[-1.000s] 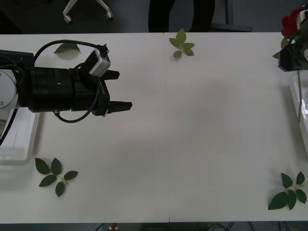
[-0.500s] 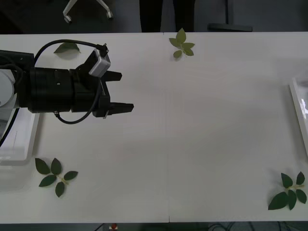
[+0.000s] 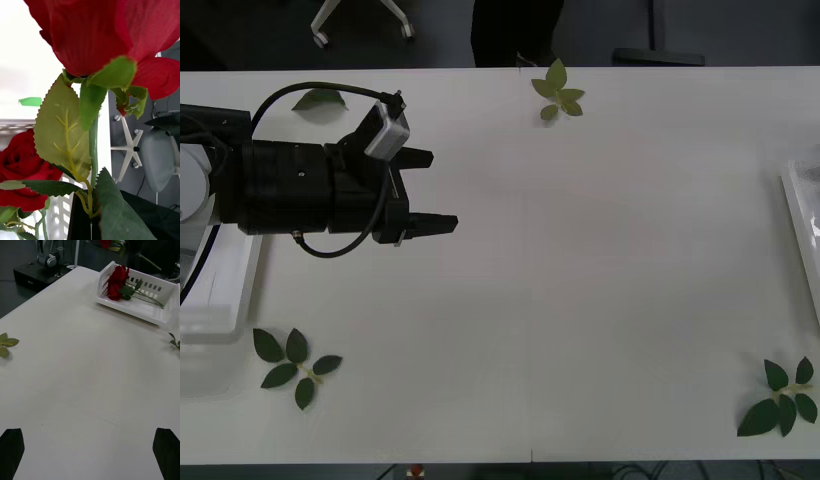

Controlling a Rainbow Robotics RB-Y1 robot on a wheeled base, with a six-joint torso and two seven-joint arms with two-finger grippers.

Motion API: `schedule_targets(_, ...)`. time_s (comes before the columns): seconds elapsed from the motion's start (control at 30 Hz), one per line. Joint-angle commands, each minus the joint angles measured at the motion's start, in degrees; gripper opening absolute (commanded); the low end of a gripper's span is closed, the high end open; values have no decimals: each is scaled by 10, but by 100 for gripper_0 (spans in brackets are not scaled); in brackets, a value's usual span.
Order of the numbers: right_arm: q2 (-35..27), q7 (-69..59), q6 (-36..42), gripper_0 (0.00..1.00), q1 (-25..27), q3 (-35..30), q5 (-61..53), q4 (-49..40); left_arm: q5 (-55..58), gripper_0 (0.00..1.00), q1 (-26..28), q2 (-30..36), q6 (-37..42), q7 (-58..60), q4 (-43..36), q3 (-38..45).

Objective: Place the red flowers into the right box and the blue flowers into the left box. If a person shows an open palm, hand one flower to the person first, then continue sorting.

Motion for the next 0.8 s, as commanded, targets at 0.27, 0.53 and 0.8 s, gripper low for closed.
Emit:
schedule_targets(0.27,14,36,-24,0,71,-15,12,7,4,100,-1,8,1,7,-10,6)
schedule_targets(0.53,24,32,-24,0,100,-15,19,11,4,100,-1,8,1,4,-10,6)
schedule_targets(0.8,34,25,-24,26,115,-15,30,15,5,100,-1,8,0,4,-10,6)
